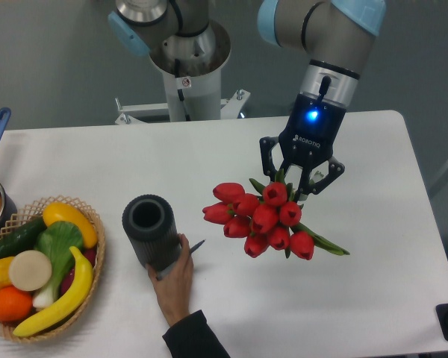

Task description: Insert the flowers into the vase

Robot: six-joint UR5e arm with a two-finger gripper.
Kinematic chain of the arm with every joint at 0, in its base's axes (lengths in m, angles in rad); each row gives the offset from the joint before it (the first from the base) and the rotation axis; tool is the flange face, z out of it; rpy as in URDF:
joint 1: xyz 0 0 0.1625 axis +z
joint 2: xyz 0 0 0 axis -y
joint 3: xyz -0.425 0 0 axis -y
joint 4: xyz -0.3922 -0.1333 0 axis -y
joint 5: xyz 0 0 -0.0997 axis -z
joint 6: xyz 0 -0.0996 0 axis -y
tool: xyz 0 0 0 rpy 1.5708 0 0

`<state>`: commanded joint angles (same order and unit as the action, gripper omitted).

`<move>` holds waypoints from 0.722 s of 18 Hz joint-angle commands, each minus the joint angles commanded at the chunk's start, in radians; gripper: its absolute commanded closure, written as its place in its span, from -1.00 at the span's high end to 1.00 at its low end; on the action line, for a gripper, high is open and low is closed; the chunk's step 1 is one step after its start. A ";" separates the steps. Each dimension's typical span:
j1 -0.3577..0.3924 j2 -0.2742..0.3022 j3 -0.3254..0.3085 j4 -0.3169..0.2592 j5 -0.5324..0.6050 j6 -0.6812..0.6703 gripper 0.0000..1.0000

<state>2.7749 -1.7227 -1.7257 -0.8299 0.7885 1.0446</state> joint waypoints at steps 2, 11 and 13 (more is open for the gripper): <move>0.002 0.002 0.000 0.000 -0.011 0.002 -0.29; 0.029 0.003 0.014 0.002 -0.077 0.002 -0.29; 0.029 0.003 0.021 0.002 -0.078 0.000 -0.29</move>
<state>2.8041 -1.7196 -1.7043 -0.8283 0.7102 1.0446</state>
